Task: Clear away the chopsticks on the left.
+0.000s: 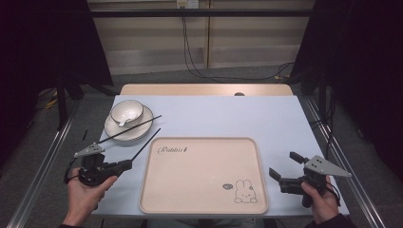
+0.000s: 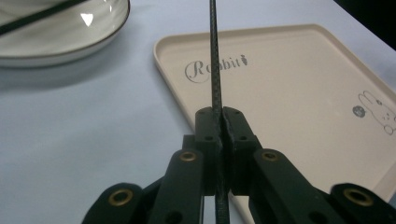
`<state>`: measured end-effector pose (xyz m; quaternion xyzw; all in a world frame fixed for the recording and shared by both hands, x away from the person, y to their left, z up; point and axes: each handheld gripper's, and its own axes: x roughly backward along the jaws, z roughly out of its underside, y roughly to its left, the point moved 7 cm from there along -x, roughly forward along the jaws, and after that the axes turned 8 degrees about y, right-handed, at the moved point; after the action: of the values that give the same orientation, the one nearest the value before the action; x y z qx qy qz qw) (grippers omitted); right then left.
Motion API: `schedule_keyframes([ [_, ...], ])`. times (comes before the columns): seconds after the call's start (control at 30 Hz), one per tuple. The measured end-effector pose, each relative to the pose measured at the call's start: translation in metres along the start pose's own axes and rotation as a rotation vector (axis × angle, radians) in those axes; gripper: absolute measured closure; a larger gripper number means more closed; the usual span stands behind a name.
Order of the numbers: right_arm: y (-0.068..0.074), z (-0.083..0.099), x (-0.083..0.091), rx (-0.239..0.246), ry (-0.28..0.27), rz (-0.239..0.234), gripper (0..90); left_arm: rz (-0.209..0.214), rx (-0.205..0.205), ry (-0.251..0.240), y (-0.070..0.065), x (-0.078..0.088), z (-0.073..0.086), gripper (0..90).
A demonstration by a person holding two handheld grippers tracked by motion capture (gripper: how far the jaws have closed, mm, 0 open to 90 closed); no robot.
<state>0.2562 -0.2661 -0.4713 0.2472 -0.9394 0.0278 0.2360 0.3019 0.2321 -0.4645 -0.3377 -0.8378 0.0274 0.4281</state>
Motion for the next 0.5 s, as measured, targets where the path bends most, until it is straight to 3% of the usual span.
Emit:
schedule_keyframes([
  [0.2,0.000,0.000,0.000,0.003,0.001,-0.003,1.6,-0.045,0.068,0.014,-0.014,-0.018,0.004,85.8],
  [0.37,-0.001,0.000,0.000,0.001,0.002,0.000,1.5,-0.081,0.074,0.024,-0.022,-0.025,0.001,85.9],
  [0.5,0.000,0.000,0.000,0.004,0.003,-0.004,1.6,-0.113,0.118,0.042,-0.024,-0.034,0.004,85.9],
])
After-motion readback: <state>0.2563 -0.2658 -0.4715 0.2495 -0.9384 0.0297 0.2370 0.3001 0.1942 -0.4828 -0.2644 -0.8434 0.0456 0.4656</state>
